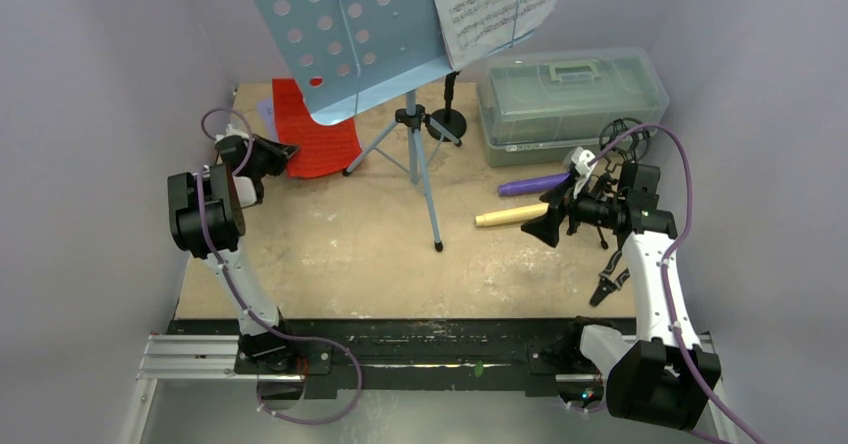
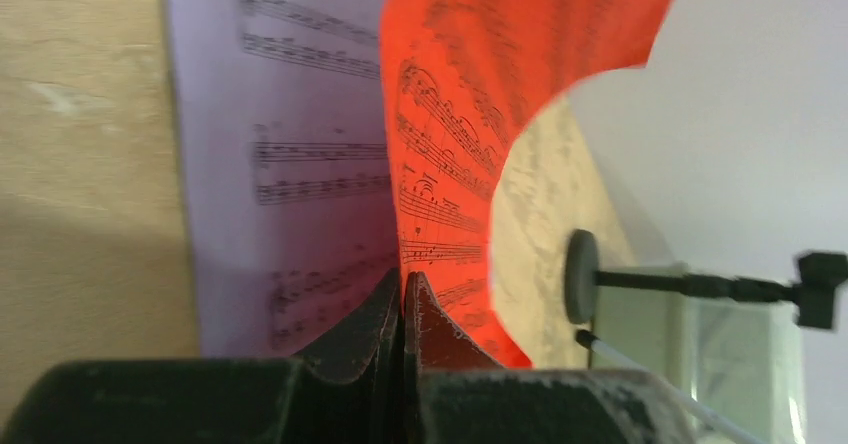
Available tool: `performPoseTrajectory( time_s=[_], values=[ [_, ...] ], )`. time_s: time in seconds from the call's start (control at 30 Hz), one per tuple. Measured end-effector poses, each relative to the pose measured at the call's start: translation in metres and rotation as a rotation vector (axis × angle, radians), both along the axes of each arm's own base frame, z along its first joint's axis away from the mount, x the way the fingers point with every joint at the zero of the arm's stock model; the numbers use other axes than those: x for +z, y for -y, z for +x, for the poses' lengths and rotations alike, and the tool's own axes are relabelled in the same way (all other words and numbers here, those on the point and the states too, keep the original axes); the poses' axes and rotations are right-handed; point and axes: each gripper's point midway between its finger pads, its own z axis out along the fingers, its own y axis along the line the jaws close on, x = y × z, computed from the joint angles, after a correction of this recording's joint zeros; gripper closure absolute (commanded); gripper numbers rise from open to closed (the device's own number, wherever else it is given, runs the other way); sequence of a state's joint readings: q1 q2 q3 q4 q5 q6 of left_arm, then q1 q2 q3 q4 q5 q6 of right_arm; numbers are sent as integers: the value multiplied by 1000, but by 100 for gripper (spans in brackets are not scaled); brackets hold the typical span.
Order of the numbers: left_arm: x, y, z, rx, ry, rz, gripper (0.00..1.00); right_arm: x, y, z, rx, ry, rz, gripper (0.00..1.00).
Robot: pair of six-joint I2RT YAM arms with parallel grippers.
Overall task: Pack up the instrument practice props
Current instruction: Place the sheet music at the corner of the board.
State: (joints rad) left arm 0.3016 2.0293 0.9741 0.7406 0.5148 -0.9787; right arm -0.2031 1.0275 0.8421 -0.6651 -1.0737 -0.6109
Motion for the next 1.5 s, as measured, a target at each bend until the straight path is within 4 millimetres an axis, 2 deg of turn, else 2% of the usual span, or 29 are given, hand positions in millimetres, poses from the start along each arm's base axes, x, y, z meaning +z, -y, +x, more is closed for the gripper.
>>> performPoseTrajectory(
  time_s=[0.1,0.4,0.47,0.53,0.63,0.67,0.7,0.73,0.77,0.83,0.93,1.0,1.07,1.13,1.23,1.33,1.5],
  values=[
    [-21,-10,2,39,-121,12,100,0,0,0,0,-1,0,1],
    [-31,-23,3,107,-187,39,99,0,0,0,2,-1,2,1],
    [-32,-25,3,117,-190,43,91,0,0,0,2,-1,3,1],
    [-32,-25,3,119,-187,42,75,0,0,0,2,-1,3,1],
    [-28,-25,2,122,-177,47,56,0,-1,0,3,0,3,1],
    [-24,-25,-1,126,-175,56,45,1,-1,-1,5,0,6,1],
    [-18,-27,-4,136,-170,69,34,1,-1,-1,6,0,8,1],
    [-9,-30,-7,151,-165,95,27,1,-1,-1,8,0,9,1],
    [4,-35,-11,175,-159,124,24,1,-2,-1,9,1,10,1],
    [38,-46,-16,236,-122,181,10,1,-2,-1,10,-1,12,1],
    [107,-57,-28,325,5,244,2,-1,-2,-1,15,-5,11,1],
    [137,-57,-38,350,81,252,0,-2,-2,-1,16,-6,10,1],
    [149,-52,-46,343,122,242,0,-2,-2,-1,18,-3,8,1],
    [143,-46,-51,317,118,219,0,-2,-2,-1,19,-2,7,1],
    [115,-33,-62,263,60,172,0,-2,-2,-1,22,1,5,1],
    [99,-25,-76,236,15,145,0,-3,-2,-2,25,2,2,1],
    [102,-15,-99,229,0,116,0,-5,-1,-2,29,-1,-1,1]
  ],
)
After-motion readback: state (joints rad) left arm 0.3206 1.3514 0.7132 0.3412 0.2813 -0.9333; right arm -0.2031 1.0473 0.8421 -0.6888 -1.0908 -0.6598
